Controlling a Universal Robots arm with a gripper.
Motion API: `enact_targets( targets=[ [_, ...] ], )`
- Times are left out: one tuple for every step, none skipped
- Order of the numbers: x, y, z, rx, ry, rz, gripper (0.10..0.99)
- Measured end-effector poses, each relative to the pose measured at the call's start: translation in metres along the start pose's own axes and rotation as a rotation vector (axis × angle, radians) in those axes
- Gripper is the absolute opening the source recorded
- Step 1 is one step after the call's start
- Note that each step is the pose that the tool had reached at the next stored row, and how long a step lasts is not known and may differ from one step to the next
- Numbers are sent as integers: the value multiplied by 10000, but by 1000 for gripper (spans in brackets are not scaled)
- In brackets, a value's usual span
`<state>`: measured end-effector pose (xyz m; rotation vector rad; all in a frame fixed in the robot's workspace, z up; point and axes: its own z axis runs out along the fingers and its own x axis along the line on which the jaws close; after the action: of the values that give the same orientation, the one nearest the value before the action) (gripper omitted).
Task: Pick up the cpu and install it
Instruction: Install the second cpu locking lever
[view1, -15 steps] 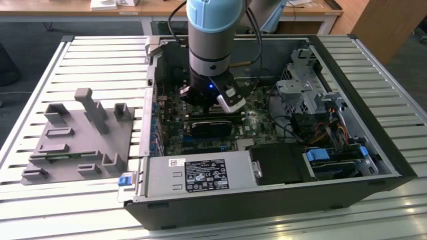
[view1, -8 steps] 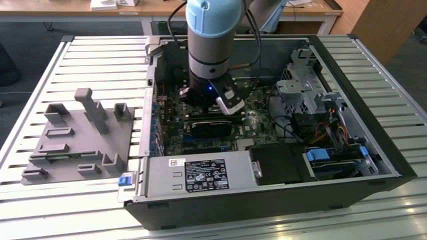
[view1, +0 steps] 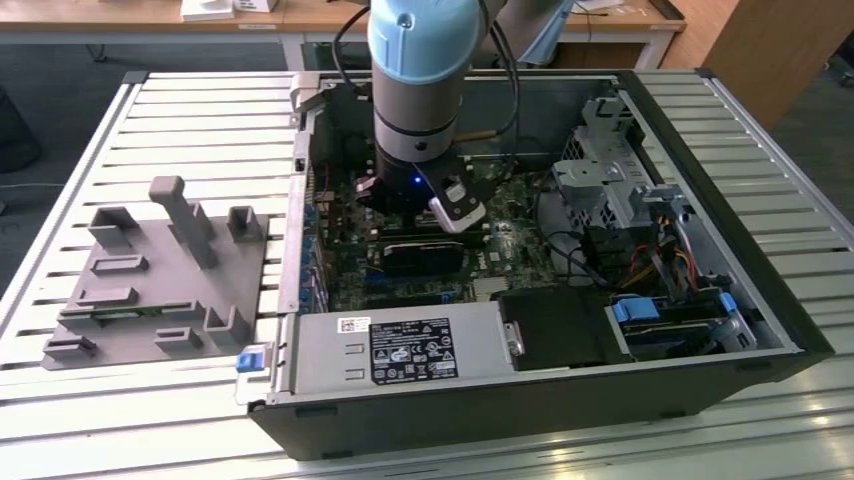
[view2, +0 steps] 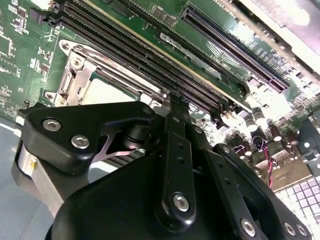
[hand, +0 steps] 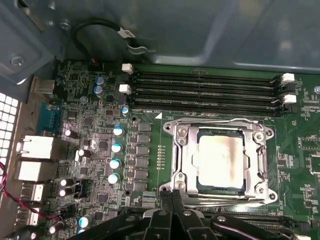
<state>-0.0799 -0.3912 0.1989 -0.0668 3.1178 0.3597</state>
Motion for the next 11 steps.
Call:
enact_targets(
  targets=[
    [0,-1,4,-14,-1,0,106],
    [2,-1,7,-29,-2,1,106],
    [4,-2,10,-48,-2,-1,106],
    [5,-2,13,-69,-3,-2,106],
    [5,-3,17,-90,-5,0,106],
    [6,-4,20,-110,-6,0,106],
    [9,-5,23,-126,-7,0,106],
    [16,-5,25,-143,-6,-1,106],
    [27,-6,28,-161,-6,-1,106],
    [36,-6,31,-177,-7,0,106],
    [41,-6,36,-195,-8,0,106]
  ],
)
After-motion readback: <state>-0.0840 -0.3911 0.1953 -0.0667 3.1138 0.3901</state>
